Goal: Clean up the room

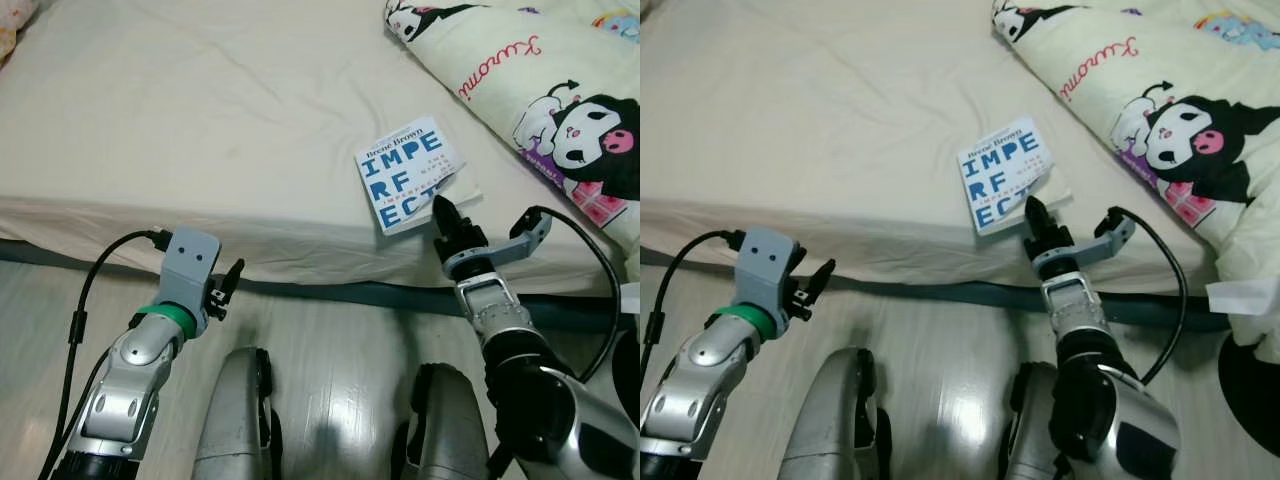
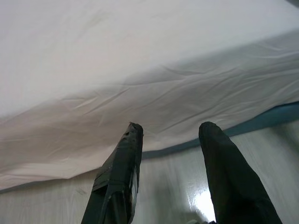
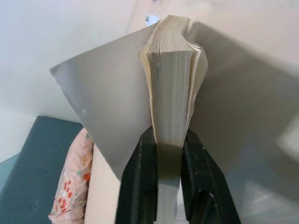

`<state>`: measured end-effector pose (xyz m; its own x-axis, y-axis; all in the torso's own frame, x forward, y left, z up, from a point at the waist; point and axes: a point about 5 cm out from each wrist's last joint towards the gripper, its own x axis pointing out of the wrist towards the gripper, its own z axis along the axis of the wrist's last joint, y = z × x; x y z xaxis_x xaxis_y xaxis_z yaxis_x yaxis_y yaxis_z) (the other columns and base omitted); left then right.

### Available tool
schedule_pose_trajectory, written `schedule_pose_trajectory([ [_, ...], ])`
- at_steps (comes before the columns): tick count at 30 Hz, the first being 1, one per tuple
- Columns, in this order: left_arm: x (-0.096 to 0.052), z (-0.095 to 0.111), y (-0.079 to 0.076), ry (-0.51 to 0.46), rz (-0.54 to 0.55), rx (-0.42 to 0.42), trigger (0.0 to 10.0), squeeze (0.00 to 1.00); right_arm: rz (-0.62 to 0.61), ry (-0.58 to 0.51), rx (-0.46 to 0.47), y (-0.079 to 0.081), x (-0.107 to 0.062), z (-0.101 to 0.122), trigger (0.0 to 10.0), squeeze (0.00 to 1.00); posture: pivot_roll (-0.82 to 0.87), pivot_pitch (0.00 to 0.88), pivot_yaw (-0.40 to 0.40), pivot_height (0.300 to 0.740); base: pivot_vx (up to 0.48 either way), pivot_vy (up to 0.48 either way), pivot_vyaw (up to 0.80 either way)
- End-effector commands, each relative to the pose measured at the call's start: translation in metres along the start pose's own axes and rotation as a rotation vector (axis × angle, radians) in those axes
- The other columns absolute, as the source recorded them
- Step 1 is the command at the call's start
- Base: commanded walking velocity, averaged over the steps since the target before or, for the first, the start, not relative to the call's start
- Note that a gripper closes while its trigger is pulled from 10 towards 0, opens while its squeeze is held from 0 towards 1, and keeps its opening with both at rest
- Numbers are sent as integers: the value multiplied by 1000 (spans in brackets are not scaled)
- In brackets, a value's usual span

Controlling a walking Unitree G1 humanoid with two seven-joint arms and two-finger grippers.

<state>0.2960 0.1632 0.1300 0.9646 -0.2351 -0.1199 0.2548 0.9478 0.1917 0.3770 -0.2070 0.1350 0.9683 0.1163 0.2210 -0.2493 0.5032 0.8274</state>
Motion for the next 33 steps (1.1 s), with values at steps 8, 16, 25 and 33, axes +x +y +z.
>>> schedule_pose_trajectory([
  [8, 5, -5, -1, 6, 18, -21, 10000, 0, 163, -26, 29, 17, 6, 2, 0, 0, 164, 172, 122, 570, 0, 0, 0],
  [16, 18, 19, -6, -100, 43, -86, 10000, 0, 440, -32, -131, 54, -17, 8, 10000, 0, 74, 119, 71, 570, 0, 0, 0],
  [25, 26, 36, -8, -171, 46, -116, 10000, 0, 363, 56, -418, 60, -40, -11, 10000, 0, 38, 79, 47, 570, 0, 0, 0],
  [33, 29, 32, -13, -165, 52, -134, 10000, 0, 297, 84, -545, 60, -50, -14, 10000, 0, 23, 71, 38, 570, 0, 0, -52],
])
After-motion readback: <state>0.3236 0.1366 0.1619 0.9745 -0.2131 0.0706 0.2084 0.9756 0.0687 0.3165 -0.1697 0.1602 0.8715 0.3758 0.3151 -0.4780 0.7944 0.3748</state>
